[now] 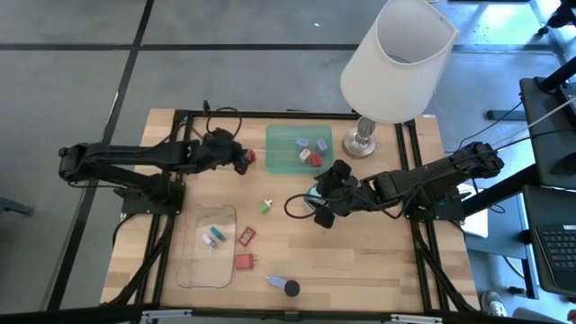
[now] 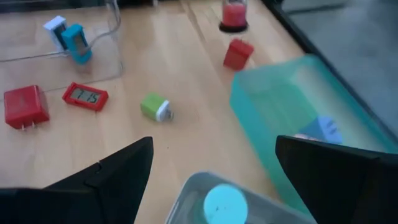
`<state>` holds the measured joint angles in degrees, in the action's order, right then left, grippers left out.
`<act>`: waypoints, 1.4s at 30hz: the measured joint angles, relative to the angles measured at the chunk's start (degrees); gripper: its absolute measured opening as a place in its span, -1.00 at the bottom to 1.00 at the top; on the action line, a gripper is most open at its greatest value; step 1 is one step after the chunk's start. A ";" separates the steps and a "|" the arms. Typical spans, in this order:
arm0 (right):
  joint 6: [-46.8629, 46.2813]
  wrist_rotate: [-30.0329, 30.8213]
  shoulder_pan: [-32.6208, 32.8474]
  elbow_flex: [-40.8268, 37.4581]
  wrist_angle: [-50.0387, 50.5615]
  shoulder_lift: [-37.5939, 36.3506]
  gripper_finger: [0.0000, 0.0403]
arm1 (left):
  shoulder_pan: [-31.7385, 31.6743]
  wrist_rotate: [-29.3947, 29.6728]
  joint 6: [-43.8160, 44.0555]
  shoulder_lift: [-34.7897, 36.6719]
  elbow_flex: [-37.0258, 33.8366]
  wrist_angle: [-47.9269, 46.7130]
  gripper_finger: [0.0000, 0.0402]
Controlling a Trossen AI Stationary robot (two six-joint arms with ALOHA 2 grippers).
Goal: Pick & Place Office items
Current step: Put the red hourglass into the gray bin
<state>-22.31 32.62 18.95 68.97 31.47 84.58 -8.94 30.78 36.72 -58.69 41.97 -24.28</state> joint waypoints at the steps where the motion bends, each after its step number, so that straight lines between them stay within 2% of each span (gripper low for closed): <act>1: 1.97 0.03 0.02 0.00 -0.72 0.00 0.70 | 1.58 -0.04 -0.77 0.69 0.03 2.76 0.00; 6: 15.21 3.21 1.26 0.00 -6.65 0.62 0.70 | 10.51 1.31 -5.20 2.16 0.03 17.29 0.01; 13: 28.12 10.65 3.39 -0.04 -17.73 0.63 0.70 | 23.49 5.04 -18.57 1.47 0.05 38.57 0.00; 21: 39.79 6.32 3.78 -0.02 -32.08 0.61 0.70 | 33.47 6.75 -34.89 -1.75 0.05 58.29 0.00; 24: 43.00 3.36 3.76 -0.02 -37.46 0.61 0.70 | 35.06 6.43 -39.53 -3.61 0.05 64.85 0.00; 30: 44.19 -4.88 3.75 -0.02 -44.62 0.61 0.70 | 35.64 1.89 -47.05 -7.19 0.05 75.10 0.00; 36: 44.19 -5.90 3.73 -0.02 -48.77 0.59 0.70 | 34.64 -4.37 -48.04 -9.63 0.05 79.47 0.00; 42: 44.11 -10.20 3.71 0.00 -50.66 0.59 0.70 | 32.46 -5.91 -48.04 -11.02 0.05 83.10 0.01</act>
<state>21.80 22.42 22.66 68.97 -19.19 85.17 23.52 24.88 -11.31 -69.71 42.02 58.81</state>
